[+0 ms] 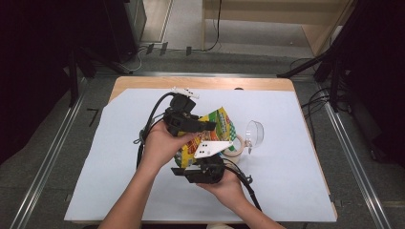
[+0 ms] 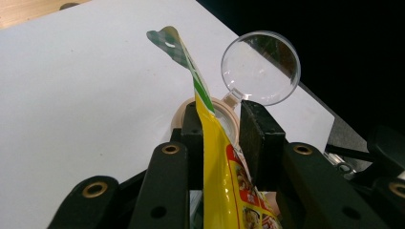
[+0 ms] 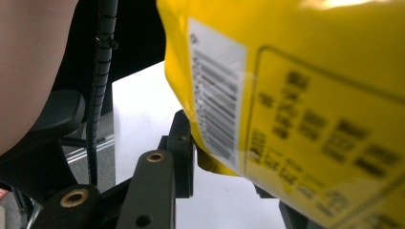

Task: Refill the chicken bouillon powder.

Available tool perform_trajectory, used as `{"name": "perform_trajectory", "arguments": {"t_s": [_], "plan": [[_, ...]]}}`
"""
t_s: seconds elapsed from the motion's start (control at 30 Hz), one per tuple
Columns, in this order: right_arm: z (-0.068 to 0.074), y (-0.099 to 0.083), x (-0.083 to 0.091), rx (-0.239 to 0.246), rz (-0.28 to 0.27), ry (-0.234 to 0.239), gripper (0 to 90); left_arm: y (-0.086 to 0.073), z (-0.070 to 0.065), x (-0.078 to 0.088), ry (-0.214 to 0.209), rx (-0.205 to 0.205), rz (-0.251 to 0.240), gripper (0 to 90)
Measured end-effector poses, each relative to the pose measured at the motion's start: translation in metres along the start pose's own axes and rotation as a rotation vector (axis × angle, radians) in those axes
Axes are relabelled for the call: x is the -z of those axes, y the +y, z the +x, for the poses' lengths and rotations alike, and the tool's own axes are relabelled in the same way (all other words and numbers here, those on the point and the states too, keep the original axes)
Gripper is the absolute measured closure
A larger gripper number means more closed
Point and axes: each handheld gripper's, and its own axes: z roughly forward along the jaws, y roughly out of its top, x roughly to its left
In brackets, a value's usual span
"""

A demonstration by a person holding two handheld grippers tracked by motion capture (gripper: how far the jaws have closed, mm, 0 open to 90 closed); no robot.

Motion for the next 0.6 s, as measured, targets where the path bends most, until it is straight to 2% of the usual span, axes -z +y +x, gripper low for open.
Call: {"name": "perform_trajectory", "arguments": {"t_s": [0.3,0.6], "plan": [[0.0007,0.0002,-0.0012,0.020,0.010,-0.018,68.5,-0.0005,0.0003,0.0004,0.005,-0.004,-0.005,72.4],[0.0000,0.0001,-0.0015,0.005,0.009,-0.020,68.9,-0.0007,-0.0012,0.0007,0.012,-0.012,-0.016,71.8]]}}
